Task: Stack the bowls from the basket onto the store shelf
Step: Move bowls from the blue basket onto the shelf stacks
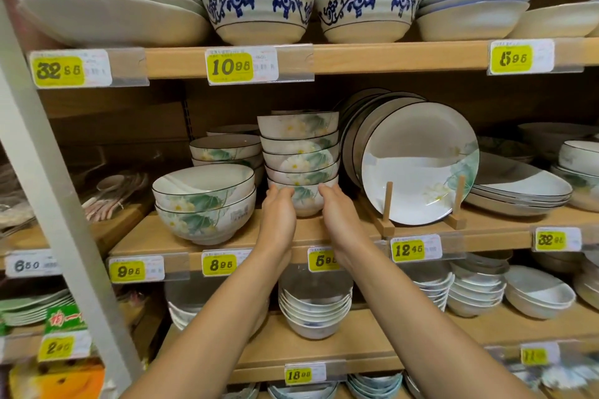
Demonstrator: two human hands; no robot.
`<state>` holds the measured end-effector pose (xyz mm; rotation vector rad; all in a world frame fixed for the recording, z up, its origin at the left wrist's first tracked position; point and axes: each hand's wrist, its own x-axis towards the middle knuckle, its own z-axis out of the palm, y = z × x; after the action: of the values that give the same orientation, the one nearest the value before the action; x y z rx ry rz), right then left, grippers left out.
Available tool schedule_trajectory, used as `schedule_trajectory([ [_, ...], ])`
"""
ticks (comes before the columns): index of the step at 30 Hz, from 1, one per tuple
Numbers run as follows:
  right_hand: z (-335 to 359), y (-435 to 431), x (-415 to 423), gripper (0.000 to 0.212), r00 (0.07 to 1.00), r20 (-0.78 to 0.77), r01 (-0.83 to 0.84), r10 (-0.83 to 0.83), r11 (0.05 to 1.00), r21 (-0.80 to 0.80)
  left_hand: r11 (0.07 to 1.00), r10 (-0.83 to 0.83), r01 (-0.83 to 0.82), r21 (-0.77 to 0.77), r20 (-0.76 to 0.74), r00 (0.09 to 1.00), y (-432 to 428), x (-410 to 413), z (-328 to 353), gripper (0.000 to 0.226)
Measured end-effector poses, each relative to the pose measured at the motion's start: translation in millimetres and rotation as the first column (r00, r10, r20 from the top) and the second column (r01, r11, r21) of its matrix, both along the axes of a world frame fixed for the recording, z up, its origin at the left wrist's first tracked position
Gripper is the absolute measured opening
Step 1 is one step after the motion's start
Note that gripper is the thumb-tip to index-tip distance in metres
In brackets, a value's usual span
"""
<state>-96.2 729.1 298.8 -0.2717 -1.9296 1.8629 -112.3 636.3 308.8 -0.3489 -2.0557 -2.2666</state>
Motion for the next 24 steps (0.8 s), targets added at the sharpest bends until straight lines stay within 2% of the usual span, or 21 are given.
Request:
schedule_trajectory([
  [4, 4.0, 1.0, -17.5, 0.054, 0.998, 0.056, 0.035, -0.037, 0.998, 0.048, 0.999, -0.009, 0.006, 0.038, 0.068, 0.998, 5.4, -16.2, 6.2, 0.029],
  [9, 10.5, 3.5, -36.6, 0.049, 0.992, 0.108, 0.054, -0.061, 0.997, 0.062, 0.999, 0.046, -0.046, 0.001, 0.115, 0.992, 16.8, -30.9, 10.5, 0.021],
  [15, 14.1, 7.2, -52.1, 0.046, 0.982, 0.181, 0.059, -0.059, 0.998, 0.007, 0.998, 0.049, -0.041, -0.048, 0.174, 0.984, 29.7, -44.7, 10.8, 0.037],
  [24, 11.5, 12.1, -68.6, 0.041, 0.974, 0.216, 0.077, -0.07, 0.997, -0.026, 0.998, 0.058, -0.052, -0.03, 0.235, 0.97, 34.8, -60.7, 13.8, 0.035],
])
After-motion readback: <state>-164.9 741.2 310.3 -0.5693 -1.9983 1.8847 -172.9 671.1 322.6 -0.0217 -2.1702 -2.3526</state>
